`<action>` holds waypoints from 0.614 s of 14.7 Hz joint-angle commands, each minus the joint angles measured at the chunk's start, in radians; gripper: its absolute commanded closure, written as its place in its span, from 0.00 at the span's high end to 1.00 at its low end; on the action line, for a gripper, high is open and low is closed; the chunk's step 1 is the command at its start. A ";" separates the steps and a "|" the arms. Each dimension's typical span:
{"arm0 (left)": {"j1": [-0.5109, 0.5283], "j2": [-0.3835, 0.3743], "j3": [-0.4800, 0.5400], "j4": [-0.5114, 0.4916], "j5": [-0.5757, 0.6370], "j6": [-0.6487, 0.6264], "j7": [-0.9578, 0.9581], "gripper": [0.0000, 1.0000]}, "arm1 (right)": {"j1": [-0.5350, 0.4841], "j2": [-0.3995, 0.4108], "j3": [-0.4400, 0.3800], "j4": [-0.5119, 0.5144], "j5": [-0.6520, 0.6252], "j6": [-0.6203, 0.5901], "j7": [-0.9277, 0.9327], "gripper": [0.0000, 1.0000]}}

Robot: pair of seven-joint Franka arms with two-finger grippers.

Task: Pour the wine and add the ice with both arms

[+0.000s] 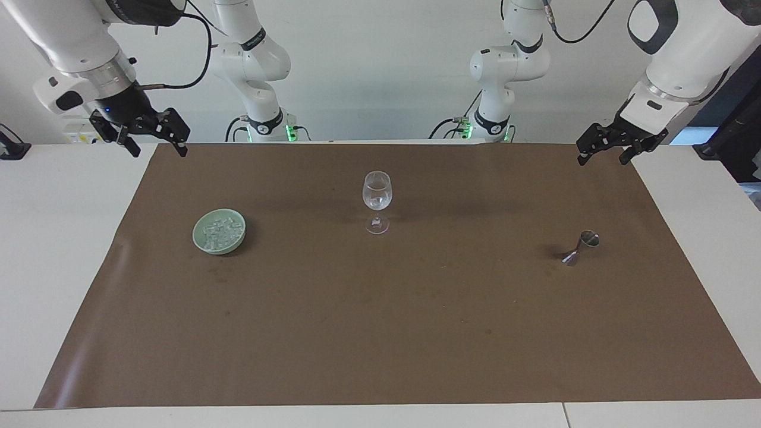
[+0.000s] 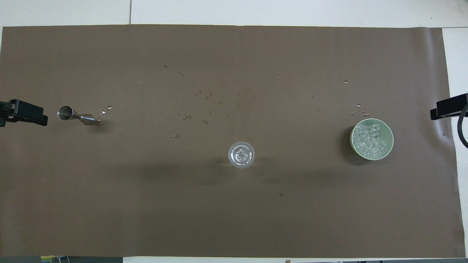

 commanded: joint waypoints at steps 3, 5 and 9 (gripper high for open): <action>0.002 -0.010 -0.005 -0.011 0.022 -0.003 0.003 1.00 | 0.007 -0.012 -0.015 -0.040 0.002 0.018 0.018 1.00; 0.002 -0.010 -0.005 -0.011 0.022 -0.003 0.003 1.00 | 0.007 -0.012 -0.029 -0.040 0.002 0.045 0.021 1.00; 0.002 -0.010 -0.005 -0.011 0.022 -0.003 0.003 1.00 | 0.007 -0.008 -0.029 -0.030 -0.001 0.045 0.017 1.00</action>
